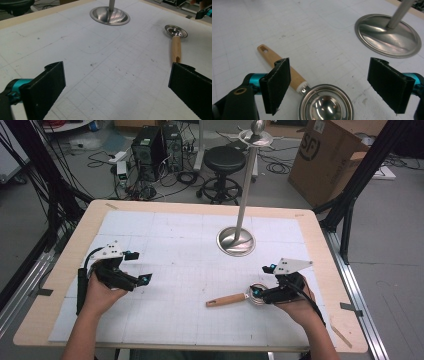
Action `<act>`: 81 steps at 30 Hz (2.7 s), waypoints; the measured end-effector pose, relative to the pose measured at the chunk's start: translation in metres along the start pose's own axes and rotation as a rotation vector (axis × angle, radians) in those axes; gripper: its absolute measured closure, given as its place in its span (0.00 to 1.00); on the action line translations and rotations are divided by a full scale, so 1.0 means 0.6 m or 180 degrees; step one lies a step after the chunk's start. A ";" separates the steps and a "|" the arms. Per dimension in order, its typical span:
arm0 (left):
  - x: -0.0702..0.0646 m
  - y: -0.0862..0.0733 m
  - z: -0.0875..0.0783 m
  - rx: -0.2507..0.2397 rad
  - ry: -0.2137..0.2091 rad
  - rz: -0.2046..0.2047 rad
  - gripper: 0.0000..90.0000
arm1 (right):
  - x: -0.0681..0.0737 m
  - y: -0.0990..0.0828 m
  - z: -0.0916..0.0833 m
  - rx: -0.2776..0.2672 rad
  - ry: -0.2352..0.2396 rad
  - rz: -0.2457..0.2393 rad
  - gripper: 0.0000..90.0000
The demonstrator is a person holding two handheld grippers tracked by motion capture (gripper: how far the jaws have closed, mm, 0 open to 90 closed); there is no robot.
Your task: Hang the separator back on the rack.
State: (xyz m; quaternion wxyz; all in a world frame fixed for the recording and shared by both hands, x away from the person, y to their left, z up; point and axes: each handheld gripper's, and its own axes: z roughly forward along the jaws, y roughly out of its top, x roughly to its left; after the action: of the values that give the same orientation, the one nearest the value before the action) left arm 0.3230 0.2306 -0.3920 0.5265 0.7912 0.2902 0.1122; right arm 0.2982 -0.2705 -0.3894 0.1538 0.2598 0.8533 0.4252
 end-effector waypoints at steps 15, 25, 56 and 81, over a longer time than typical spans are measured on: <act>0.001 0.001 0.000 -0.0005 -0.0008 0.0024 0.02 | 0.016 0.057 0.031 0.0536 0.0245 -0.0432 0.22; 0.001 0.000 0.003 0.0020 -0.0010 0.0040 0.02 | 0.027 0.064 0.056 0.0855 0.0386 -0.0607 0.28; -0.001 -0.001 0.008 0.0061 -0.0047 0.0045 0.02 | 0.043 0.040 0.114 0.1608 0.0642 -0.1033 0.54; -0.001 -0.003 0.014 0.0111 -0.0087 0.0037 0.02 | 0.035 0.046 0.130 0.1913 0.0853 -0.1012 0.67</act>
State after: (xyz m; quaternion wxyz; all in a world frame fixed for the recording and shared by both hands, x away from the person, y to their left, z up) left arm 0.3259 0.2244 -0.3972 0.5159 0.8033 0.2804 0.0993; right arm 0.3275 -0.1941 -0.4138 0.0215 0.0994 0.9824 0.1565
